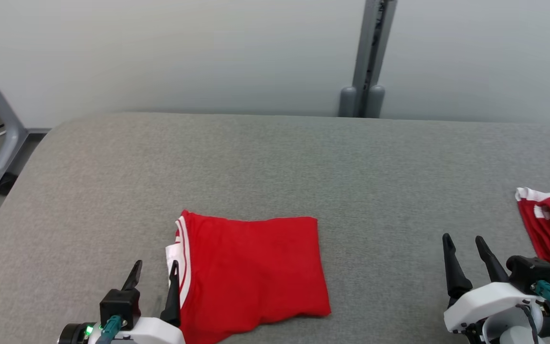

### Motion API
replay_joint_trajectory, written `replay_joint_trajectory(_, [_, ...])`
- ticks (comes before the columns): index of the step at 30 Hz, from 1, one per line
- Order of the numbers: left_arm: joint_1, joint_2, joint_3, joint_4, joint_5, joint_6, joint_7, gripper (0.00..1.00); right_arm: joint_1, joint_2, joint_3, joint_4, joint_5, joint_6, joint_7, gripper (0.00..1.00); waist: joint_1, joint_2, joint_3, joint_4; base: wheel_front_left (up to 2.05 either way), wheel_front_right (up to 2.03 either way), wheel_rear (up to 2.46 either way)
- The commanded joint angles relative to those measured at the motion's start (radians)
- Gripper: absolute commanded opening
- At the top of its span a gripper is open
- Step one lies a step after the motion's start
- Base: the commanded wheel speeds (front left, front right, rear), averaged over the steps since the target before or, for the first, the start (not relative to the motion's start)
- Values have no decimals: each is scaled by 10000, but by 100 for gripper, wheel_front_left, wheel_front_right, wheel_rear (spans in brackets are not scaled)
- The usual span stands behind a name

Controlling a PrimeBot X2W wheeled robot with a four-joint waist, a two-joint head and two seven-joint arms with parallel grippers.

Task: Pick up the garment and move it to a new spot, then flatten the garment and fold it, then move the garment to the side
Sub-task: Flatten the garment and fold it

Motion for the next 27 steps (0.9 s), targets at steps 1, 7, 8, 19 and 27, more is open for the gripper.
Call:
replay_joint_trajectory(1, [25, 44, 99, -55, 82, -19, -14, 100, 136, -40, -20, -83, -79, 0, -46, 100, 0, 0, -115, -225, 0, 0, 0])
replay_joint_trajectory(7, [302, 46, 558, -132, 195, -47, -13, 100, 525, -45, -78, -511, -437, 0, -46, 100, 0, 0, -251, -774, 0, 0, 0])
replay_joint_trajectory(8, [335, 44, 621, -142, 215, -48, -13, 100, 582, -43, -46, -603, -549, 0, -46, 100, 0, 0, -272, -850, 0, 0, 0])
replay_joint_trajectory(19, [750, 42, 1193, -405, 395, 16, -13, 100, 1072, -44, 364, -1308, -906, 0, -45, 100, 0, 0, -475, -1472, 0, 0, 0])
replay_joint_trajectory(27, [926, 42, 1387, -430, 434, 73, -13, 100, 1233, -43, 682, -1545, -978, 0, -47, 100, 0, 0, -512, -1598, 0, 0, 0])
